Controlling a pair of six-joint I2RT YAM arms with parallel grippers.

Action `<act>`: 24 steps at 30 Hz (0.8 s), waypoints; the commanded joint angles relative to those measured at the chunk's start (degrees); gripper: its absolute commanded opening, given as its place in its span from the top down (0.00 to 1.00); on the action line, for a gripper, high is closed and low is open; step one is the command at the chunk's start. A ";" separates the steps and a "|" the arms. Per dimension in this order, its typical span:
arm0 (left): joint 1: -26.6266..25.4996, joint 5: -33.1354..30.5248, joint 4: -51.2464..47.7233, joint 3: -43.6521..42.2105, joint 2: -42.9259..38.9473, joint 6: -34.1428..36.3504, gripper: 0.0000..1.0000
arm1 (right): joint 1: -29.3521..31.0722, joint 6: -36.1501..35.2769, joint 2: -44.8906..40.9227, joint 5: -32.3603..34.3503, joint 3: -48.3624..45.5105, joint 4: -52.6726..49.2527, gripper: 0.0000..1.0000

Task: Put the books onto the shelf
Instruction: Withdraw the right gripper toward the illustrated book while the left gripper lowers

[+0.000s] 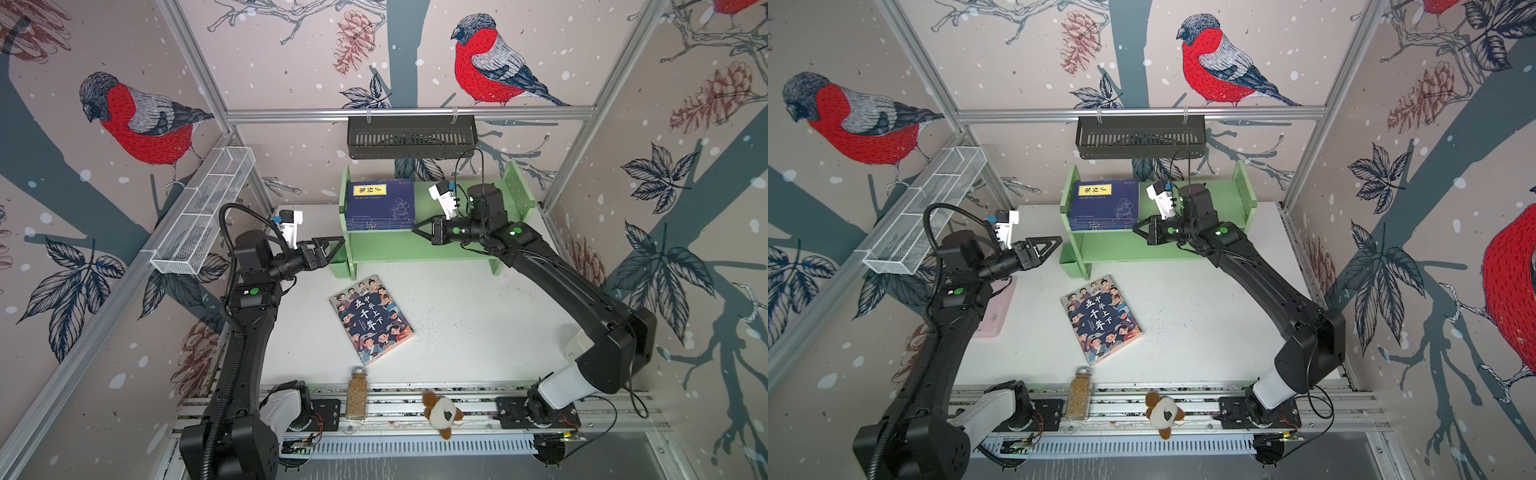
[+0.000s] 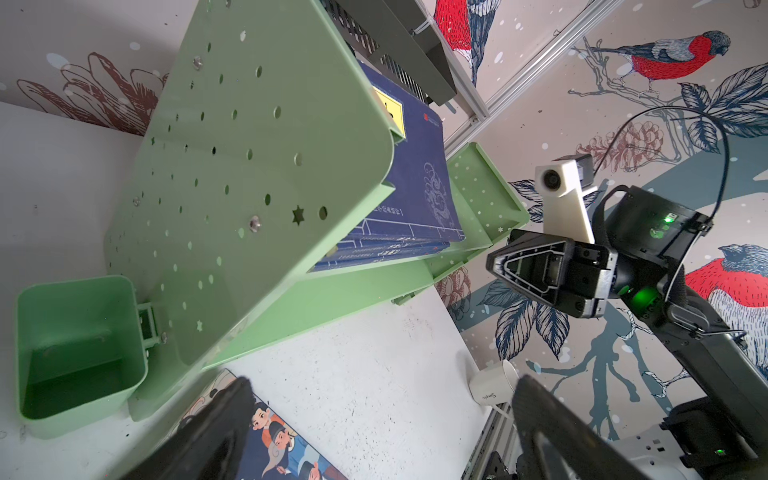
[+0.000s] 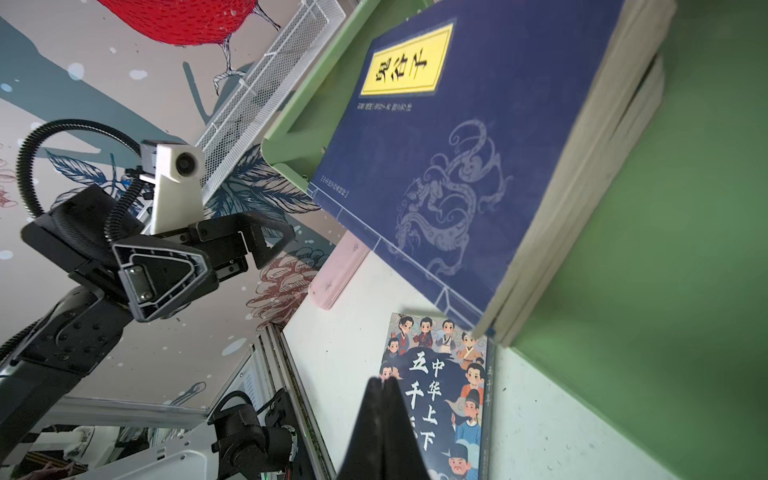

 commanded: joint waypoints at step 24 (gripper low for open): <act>0.15 0.85 1.91 -0.35 -0.68 0.69 0.03 | -0.72 -3.41 4.46 2.79 4.43 -2.26 0.97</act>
